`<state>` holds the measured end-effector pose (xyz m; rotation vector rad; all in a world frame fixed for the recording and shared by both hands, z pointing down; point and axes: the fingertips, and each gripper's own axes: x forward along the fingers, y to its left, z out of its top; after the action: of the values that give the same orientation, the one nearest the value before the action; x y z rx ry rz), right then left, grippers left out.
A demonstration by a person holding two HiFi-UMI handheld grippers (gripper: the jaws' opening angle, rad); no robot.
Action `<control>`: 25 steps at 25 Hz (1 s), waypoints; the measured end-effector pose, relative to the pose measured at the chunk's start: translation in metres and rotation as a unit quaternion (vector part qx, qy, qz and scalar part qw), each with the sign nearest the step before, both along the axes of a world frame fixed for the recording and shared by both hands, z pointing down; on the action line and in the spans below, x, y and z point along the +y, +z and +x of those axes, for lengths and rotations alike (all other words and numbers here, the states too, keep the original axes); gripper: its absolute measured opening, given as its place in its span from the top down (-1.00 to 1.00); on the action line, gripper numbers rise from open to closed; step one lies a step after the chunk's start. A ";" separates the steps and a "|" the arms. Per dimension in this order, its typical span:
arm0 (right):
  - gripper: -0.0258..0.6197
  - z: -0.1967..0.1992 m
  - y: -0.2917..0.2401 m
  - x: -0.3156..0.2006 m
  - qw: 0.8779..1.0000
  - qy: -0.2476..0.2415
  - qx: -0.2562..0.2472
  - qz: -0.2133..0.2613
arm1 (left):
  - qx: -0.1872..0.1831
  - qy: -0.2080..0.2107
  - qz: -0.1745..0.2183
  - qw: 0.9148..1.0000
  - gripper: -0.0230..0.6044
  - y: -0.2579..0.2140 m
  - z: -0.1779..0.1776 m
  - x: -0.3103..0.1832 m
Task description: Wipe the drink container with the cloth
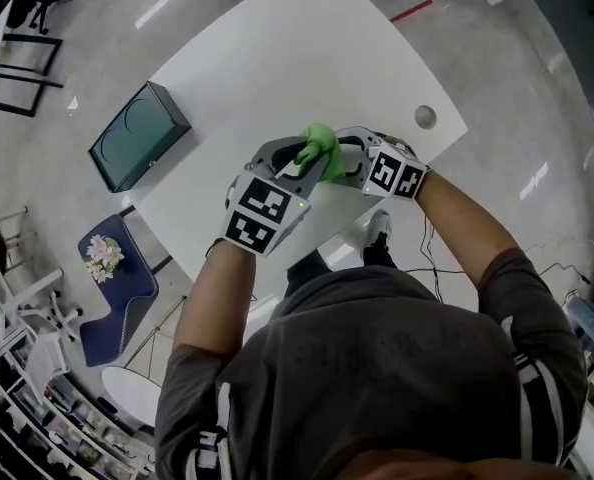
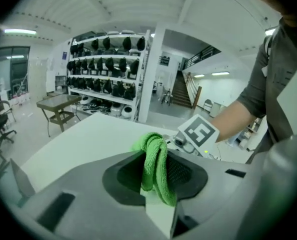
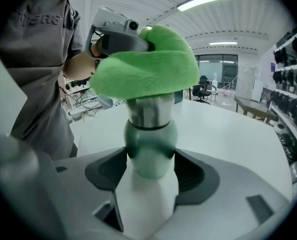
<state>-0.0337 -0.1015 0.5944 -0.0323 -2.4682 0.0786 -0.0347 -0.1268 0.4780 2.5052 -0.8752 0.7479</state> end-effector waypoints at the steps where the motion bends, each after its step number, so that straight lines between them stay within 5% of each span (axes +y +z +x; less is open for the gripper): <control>1: 0.03 -0.001 -0.001 0.000 1.000 -0.004 0.000 0.006 | -0.003 -0.013 0.001 1.000 0.65 0.002 -0.008 -0.006; 6: 0.03 0.000 0.002 0.001 1.000 -0.012 0.000 0.010 | 0.045 -0.075 -0.048 0.995 0.65 0.021 -0.042 -0.012; 9: 0.03 -0.001 0.002 0.001 1.000 -0.014 0.000 0.008 | 0.039 -0.098 -0.075 0.992 0.65 0.045 -0.059 -0.007; 13: 0.03 0.000 0.002 0.000 1.000 -0.015 0.000 0.005 | 0.026 -0.090 -0.101 0.991 0.66 0.071 -0.056 0.012; 25: 0.02 0.000 0.003 0.000 1.000 -0.017 0.011 -0.002 | -0.007 -0.080 -0.099 0.992 0.66 0.065 -0.034 0.058</control>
<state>-0.0335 -0.1017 0.5973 -0.0746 -2.4448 0.0680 -0.0687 -0.0685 0.5430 2.2312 -0.9451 0.7604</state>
